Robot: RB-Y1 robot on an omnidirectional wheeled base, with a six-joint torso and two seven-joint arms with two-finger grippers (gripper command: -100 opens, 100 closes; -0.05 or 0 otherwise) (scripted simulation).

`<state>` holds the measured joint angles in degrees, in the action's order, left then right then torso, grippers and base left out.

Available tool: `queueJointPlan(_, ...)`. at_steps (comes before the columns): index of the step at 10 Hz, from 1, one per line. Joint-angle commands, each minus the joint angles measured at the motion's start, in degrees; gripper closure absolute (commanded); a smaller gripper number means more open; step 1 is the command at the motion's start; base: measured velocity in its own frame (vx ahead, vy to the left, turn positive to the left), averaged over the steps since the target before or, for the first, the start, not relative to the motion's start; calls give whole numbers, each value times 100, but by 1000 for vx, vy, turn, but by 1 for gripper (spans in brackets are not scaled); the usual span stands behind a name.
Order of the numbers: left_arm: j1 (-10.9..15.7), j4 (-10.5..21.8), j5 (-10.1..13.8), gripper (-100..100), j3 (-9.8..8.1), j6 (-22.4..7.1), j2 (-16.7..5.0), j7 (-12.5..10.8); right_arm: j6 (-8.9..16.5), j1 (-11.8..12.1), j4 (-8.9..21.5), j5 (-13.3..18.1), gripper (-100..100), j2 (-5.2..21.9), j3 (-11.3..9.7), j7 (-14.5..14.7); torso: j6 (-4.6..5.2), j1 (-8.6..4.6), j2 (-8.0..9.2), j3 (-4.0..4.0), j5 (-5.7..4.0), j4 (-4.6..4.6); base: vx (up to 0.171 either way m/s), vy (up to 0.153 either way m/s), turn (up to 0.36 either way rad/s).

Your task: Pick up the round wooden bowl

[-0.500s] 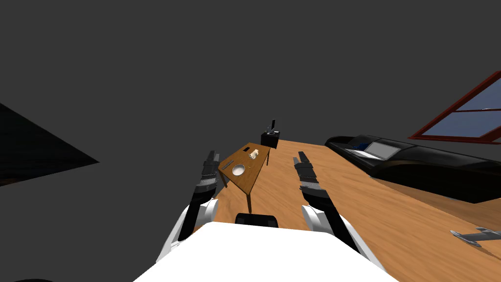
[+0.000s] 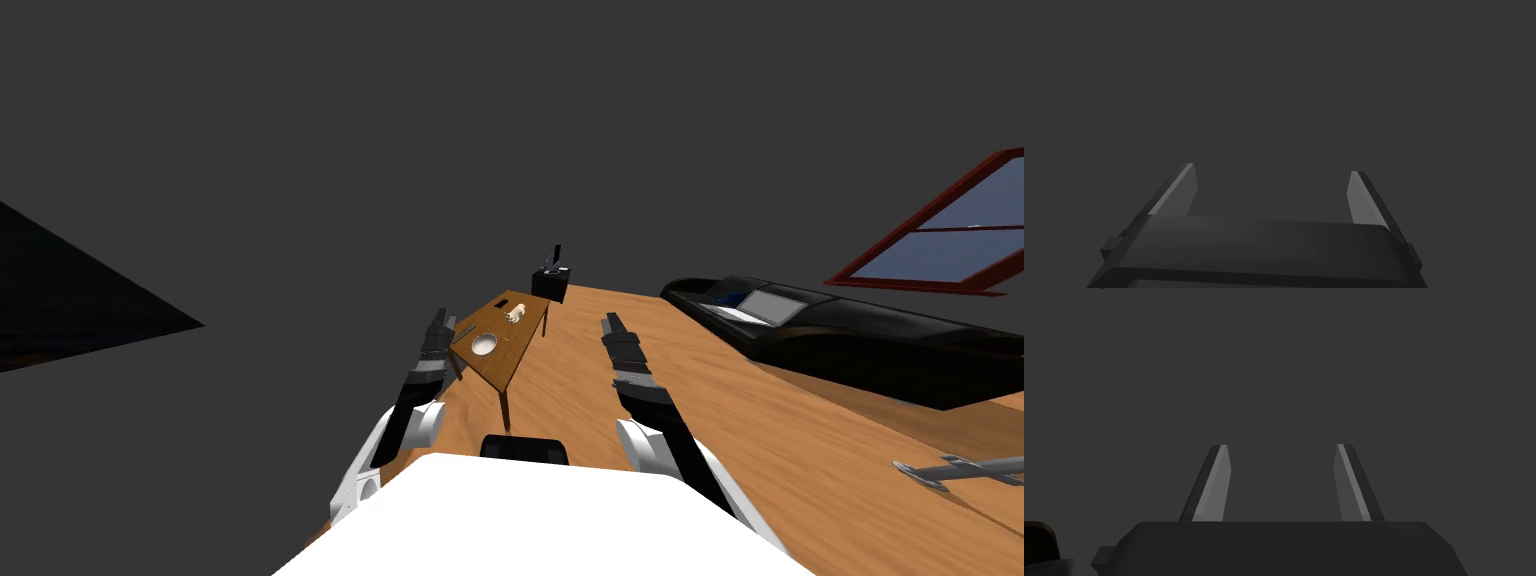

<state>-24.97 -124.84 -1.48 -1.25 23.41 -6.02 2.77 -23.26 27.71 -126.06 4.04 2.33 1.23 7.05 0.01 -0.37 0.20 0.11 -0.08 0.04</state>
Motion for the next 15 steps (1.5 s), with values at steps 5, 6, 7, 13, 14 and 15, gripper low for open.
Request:
queueJointPlan(5,514,673,476,-100,-57,-711,-386,-378,0,0,0,0,0,0,0,0,1,-11,-8,-4,-3,-2,-45,-115,-9)
queueJointPlan(6,646,856,596,-100,-76,-896,-457,-464,0,0,0,0,0,0,0,0,-1,0,-4,-2,-2,-1,-47,-71,-12)
queueJointPlan(7,782,1048,720,-100,-98,-1076,-524,-549,0,0,0,0,0,0,0,0,0,9,-4,-2,1,-1,-44,-109,-21)
queueJointPlan(13,1358,1899,1234,-100,-207,-1932,-764,-862,0,1,0,0,0,1,1,0,-2,9,-17,-9,0,-3,-18,-98,-14)
queueJointPlan(14,1358,1899,1234,-100,-207,-1967,-764,-862,0,1,0,0,0,0,0,0,-1,6,-20,-11,0,-4,-8,-62,-5)
queueJointPlan(15,1502,2128,1363,-100,-239,-2191,-822,-928,0,1,0,0,0,1,1,0,-2,14,-18,-10,1,-4,-16,-59,-21)
